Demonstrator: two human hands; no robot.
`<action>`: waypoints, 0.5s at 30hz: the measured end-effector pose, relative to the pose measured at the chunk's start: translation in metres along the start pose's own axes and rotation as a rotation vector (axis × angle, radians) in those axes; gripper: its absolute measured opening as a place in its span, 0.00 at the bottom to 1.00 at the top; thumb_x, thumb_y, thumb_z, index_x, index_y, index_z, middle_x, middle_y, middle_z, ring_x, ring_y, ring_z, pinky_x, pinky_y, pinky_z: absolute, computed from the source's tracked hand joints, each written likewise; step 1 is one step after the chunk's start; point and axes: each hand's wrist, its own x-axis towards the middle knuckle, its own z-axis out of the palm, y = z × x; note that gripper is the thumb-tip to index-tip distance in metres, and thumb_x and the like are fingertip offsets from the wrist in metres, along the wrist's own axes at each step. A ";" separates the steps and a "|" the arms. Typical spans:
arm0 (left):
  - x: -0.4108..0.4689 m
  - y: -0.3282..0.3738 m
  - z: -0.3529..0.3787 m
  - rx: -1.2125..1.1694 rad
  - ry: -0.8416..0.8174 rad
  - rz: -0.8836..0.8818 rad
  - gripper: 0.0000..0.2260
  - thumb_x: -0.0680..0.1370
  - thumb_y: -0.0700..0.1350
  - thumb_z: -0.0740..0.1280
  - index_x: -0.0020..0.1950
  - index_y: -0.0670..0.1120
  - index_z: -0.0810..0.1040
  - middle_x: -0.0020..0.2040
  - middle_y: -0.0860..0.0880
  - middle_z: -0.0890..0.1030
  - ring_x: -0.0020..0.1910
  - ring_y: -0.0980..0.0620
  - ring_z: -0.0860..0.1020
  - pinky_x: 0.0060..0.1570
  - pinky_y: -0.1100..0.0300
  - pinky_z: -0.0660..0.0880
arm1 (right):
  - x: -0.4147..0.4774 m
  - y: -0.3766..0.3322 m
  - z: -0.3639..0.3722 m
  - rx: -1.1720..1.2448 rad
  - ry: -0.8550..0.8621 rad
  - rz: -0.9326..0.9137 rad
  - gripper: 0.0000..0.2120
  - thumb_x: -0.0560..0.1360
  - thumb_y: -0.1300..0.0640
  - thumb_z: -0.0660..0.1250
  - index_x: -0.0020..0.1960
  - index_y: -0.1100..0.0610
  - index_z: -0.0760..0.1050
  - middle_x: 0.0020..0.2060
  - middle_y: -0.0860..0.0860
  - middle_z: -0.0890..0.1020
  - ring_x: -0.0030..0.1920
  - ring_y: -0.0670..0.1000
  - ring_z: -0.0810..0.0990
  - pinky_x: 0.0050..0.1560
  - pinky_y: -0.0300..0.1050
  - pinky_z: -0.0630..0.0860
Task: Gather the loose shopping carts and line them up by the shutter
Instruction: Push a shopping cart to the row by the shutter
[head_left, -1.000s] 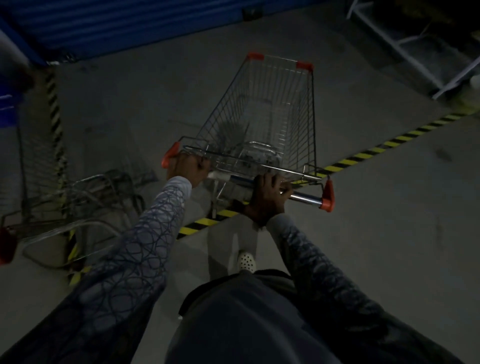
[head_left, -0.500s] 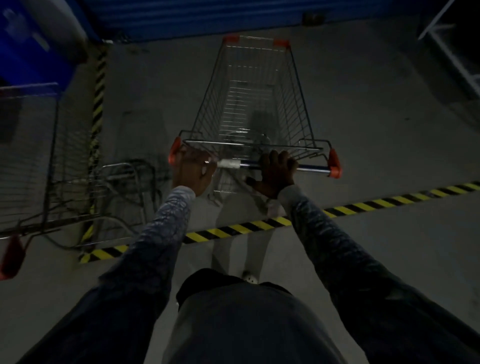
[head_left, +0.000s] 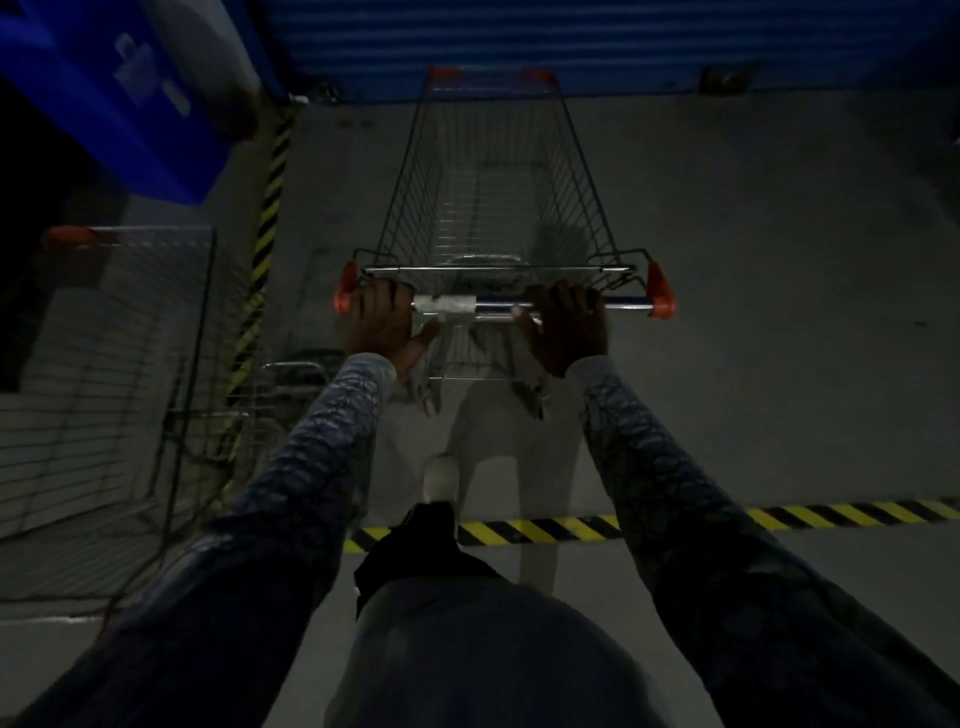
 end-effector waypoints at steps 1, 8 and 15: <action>0.017 -0.009 0.007 -0.008 -0.007 0.010 0.26 0.74 0.66 0.64 0.55 0.43 0.75 0.53 0.39 0.76 0.52 0.39 0.75 0.59 0.44 0.68 | 0.021 0.002 0.008 -0.031 -0.014 0.013 0.25 0.80 0.36 0.56 0.61 0.52 0.80 0.51 0.56 0.81 0.54 0.61 0.78 0.62 0.59 0.68; 0.141 -0.059 0.065 0.006 0.088 0.030 0.25 0.76 0.64 0.64 0.52 0.42 0.78 0.49 0.41 0.79 0.49 0.39 0.78 0.56 0.47 0.66 | 0.165 -0.013 0.040 -0.033 -0.200 0.175 0.34 0.78 0.32 0.48 0.69 0.51 0.74 0.64 0.57 0.76 0.69 0.60 0.71 0.76 0.63 0.54; 0.243 -0.108 0.119 -0.004 0.149 0.000 0.20 0.81 0.60 0.61 0.54 0.44 0.78 0.50 0.41 0.79 0.49 0.39 0.78 0.58 0.47 0.68 | 0.284 -0.032 0.071 0.033 -0.343 0.302 0.27 0.82 0.34 0.52 0.80 0.40 0.59 0.82 0.51 0.52 0.82 0.57 0.42 0.78 0.61 0.35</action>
